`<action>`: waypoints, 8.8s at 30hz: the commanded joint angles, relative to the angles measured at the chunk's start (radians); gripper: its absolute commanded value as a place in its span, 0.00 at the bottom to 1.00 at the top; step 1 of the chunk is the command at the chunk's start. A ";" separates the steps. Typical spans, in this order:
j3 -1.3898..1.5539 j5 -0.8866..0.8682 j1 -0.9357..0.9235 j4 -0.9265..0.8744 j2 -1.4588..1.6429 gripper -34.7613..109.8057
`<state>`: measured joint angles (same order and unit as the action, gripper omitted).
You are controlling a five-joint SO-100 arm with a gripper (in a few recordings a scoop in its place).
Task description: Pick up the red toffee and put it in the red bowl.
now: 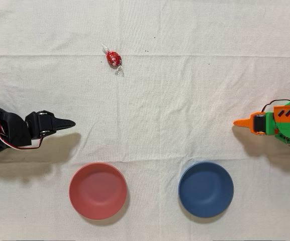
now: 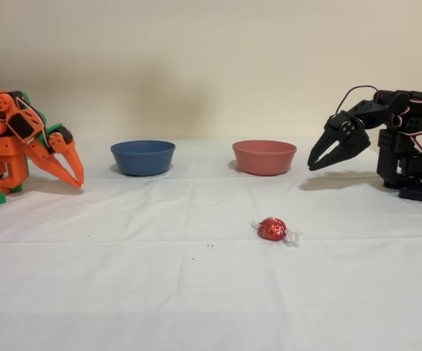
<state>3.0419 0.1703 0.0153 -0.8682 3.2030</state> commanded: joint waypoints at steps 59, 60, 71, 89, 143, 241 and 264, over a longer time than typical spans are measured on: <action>0.021 0.015 0.008 -0.021 0.015 0.25; 0.021 0.015 0.008 -0.021 0.015 0.25; 0.021 0.063 0.009 -0.026 0.015 0.25; -0.114 0.170 -0.015 -0.061 0.015 0.24; -1.359 0.061 0.537 -0.014 -1.494 0.37; -1.448 0.189 0.500 0.351 -2.005 0.27; -1.453 0.333 0.244 0.032 -1.545 0.26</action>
<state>1.6107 0.4525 0.3267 -0.7946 1.4864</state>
